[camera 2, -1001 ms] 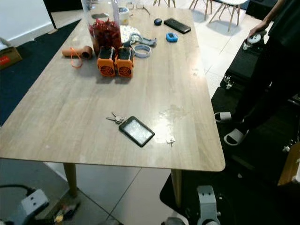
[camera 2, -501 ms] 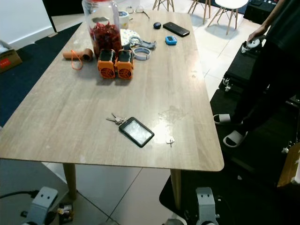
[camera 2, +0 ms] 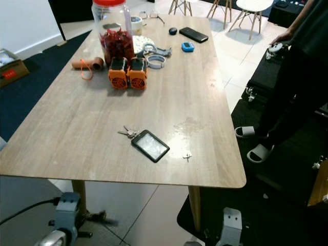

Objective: Hang keys on a hook

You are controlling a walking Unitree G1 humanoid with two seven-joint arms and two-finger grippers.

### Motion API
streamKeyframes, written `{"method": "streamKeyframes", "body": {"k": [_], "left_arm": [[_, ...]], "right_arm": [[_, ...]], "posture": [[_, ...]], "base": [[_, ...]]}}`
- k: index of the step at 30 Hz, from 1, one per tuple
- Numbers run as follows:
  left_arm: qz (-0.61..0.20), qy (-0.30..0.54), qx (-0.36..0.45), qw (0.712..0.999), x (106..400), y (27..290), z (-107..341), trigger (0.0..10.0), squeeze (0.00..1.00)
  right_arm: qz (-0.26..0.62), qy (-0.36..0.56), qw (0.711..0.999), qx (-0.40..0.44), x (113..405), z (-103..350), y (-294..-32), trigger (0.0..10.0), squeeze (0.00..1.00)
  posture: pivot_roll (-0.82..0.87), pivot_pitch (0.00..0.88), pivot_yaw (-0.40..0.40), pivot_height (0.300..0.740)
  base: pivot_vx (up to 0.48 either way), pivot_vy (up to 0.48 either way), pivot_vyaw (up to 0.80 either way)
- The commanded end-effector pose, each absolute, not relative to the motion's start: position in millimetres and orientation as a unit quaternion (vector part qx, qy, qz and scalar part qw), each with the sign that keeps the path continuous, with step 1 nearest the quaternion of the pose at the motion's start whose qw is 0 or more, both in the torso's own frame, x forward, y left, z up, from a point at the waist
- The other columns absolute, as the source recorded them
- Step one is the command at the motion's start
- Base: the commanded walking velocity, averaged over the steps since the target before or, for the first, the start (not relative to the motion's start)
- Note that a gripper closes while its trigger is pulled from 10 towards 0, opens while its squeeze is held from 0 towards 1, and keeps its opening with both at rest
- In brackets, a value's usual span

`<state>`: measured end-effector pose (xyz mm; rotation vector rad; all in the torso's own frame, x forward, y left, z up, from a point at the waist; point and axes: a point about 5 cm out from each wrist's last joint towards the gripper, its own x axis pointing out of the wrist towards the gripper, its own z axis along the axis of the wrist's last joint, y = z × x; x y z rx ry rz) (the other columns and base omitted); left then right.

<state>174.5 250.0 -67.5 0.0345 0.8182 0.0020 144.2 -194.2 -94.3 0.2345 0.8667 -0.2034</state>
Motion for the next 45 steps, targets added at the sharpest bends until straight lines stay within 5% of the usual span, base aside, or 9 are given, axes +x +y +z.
{"method": "streamKeyframes", "body": {"k": [1, 17, 45], "left_arm": [[0.010, 0.404, 0.004, 0.915, 169.9, 244.8, -72.0, 10.0, 0.00], [0.008, 0.398, -0.015, 0.917, 183.9, 231.8, -70.3, 10.0, 0.00], [-0.027, 0.359, 0.011, 0.933, 199.9, 227.3, -60.3, 10.0, 0.00]], "right_arm": [[-0.111, 0.420, 0.893, 0.120, 141.4, -95.2, -196.7, 10.0, 0.00], [-0.108, 0.414, 0.896, 0.118, 148.1, -92.8, -195.9, 10.0, 0.00], [-0.102, 0.420, 0.893, 0.124, 149.2, -93.8, -189.8, 10.0, 0.00]], "posture": [[0.05, 0.045, -0.011, 0.740], [0.04, 0.033, -0.005, 0.740], [0.05, 0.047, -0.007, 0.740]], "base": [[0.000, 0.000, 0.00], [-0.033, 0.000, 0.00], [-0.400, 0.000, 0.00]]}}
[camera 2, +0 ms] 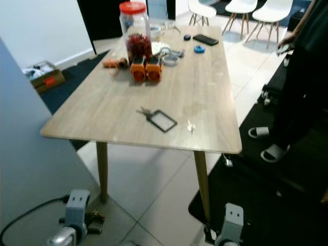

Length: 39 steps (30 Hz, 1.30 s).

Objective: Hang keys on a hook

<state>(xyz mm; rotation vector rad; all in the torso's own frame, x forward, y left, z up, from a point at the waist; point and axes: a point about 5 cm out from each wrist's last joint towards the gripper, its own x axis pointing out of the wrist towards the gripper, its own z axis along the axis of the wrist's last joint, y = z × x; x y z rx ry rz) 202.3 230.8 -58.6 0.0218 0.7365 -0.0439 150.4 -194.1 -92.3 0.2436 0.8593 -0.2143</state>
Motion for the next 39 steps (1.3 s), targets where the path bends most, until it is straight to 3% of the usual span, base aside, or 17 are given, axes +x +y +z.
{"method": "streamKeyframes", "body": {"k": [1, 33, 39], "left_arm": [[-0.030, 0.354, 0.013, 0.935, 202.0, 225.6, -59.3, 10.0, 0.00], [-0.048, 0.277, -0.006, 0.960, 227.6, 205.5, -41.4, 10.0, 0.00], [-0.058, 0.284, 0.003, 0.957, 228.7, 201.0, -41.9, 10.0, 0.00]], "right_arm": [[-0.102, 0.420, 0.893, 0.124, 149.4, -93.7, -190.0, 10.0, 0.00], [-0.095, 0.419, 0.896, 0.117, 153.7, -92.2, -189.4, 10.0, 0.00], [-0.097, 0.418, 0.895, 0.118, 154.0, -92.2, -189.0, 10.0, 0.00]], "posture": [[0.05, 0.047, -0.007, 0.740], [0.07, 0.036, -0.011, 0.740], [0.06, 0.032, -0.006, 0.740]], "base": [[0.000, 0.000, 0.00], [0.000, 0.000, 0.00], [0.000, -0.374, 0.00]]}}
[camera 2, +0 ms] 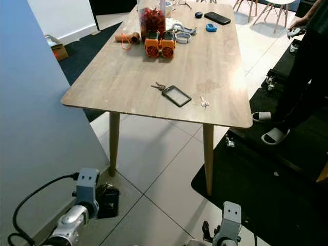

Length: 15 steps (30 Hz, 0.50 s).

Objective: Hang keys on a hook

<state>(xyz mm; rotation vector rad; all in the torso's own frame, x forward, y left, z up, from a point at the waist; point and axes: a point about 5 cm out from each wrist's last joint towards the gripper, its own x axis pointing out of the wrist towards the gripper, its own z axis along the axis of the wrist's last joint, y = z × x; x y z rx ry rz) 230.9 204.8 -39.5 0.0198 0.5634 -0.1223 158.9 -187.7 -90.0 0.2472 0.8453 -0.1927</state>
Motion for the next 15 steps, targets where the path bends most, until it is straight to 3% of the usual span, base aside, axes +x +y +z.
{"method": "streamKeyframes", "body": {"k": [1, 15], "left_arm": [[-0.058, 0.284, 0.003, 0.957, 228.7, 201.0, -41.9, 10.0, 0.00], [-0.053, 0.292, -0.001, 0.955, 233.2, 195.3, -42.0, 10.0, 0.00]], "right_arm": [[-0.097, 0.418, 0.895, 0.118, 154.0, -92.2, -189.0, 10.0, 0.00], [-0.099, 0.417, 0.896, 0.113, 153.0, -92.0, -192.3, 10.0, 0.00]], "posture": [[0.06, 0.032, -0.006, 0.740], [0.06, 0.036, -0.005, 0.740]], "base": [[0.000, 0.000, 0.00], [0.000, 0.000, 0.00]]}}
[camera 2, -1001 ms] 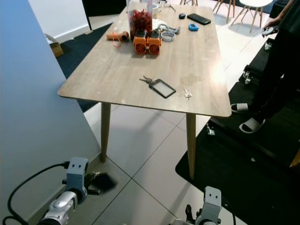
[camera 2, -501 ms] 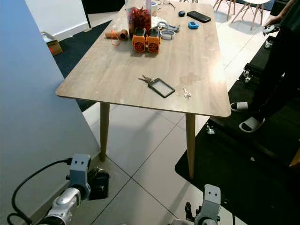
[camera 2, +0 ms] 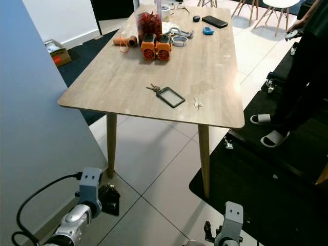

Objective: Hang keys on a hook

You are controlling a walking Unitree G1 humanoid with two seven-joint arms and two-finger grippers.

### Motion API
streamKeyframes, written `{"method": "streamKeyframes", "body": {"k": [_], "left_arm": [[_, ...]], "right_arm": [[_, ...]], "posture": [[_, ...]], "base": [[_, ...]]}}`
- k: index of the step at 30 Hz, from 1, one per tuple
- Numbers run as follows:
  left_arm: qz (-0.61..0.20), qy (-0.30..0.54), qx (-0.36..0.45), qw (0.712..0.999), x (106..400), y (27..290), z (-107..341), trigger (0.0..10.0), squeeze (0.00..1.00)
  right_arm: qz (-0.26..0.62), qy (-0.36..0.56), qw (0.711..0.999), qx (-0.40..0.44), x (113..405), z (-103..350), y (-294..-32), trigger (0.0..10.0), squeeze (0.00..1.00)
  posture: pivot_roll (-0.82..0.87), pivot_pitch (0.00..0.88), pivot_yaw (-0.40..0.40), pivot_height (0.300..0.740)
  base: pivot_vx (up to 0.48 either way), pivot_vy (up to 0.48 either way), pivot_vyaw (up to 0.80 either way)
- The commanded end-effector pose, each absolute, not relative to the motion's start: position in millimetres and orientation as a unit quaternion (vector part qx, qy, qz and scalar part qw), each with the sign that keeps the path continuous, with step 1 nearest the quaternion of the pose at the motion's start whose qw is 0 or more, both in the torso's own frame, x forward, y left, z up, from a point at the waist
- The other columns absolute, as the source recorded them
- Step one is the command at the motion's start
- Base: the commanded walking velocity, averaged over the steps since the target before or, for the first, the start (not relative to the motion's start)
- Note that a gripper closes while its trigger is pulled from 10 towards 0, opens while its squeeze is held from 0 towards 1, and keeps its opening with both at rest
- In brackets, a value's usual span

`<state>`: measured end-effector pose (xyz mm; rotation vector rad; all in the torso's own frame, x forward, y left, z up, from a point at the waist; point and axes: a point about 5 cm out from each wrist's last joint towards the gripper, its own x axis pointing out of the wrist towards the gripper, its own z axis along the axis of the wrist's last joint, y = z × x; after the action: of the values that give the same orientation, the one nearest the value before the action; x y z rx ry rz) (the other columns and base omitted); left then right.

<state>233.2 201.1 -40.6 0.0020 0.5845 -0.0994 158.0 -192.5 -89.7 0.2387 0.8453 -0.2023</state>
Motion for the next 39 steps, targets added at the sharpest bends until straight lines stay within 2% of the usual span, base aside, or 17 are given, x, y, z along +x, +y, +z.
{"method": "streamKeyframes", "body": {"k": [1, 9, 16, 32, 39], "left_arm": [[-0.055, 0.294, 0.000, 0.954, 233.8, 194.0, -42.2, 10.0, 0.00], [-0.068, 0.300, 0.014, 0.952, 233.1, 192.6, -43.3, 10.0, 0.00], [-0.067, 0.305, 0.017, 0.950, 231.1, 191.5, -45.1, 10.0, 0.00], [-0.052, 0.317, 0.010, 0.947, 231.0, 195.0, -46.7, 10.0, 0.00], [-0.047, 0.321, 0.004, 0.946, 230.5, 192.2, -48.3, 10.0, 0.00]], "right_arm": [[-0.097, 0.417, 0.897, 0.112, 153.6, -91.8, -191.9, 10.0, 0.00], [-0.107, 0.416, 0.895, 0.120, 153.7, -91.9, -192.5, 10.0, 0.00], [-0.107, 0.418, 0.894, 0.120, 152.7, -92.3, -192.7, 10.0, 0.00], [-0.110, 0.423, 0.892, 0.119, 149.0, -93.7, -193.9, 10.0, 0.00], [-0.087, 0.427, 0.896, 0.080, 148.9, -93.5, -193.3, 10.0, 0.00]], "posture": [[0.05, 0.038, 0.001, 0.740], [0.05, 0.040, 0.002, 0.740], [0.05, 0.043, 0.002, 0.740], [0.05, 0.047, 0.005, 0.740], [0.05, 0.048, 0.002, 0.740]], "base": [[0.000, 0.000, 0.00], [0.000, 0.000, 0.00], [0.000, -0.480, 0.00], [0.000, 0.000, 0.00], [0.000, 0.000, 0.19]]}}
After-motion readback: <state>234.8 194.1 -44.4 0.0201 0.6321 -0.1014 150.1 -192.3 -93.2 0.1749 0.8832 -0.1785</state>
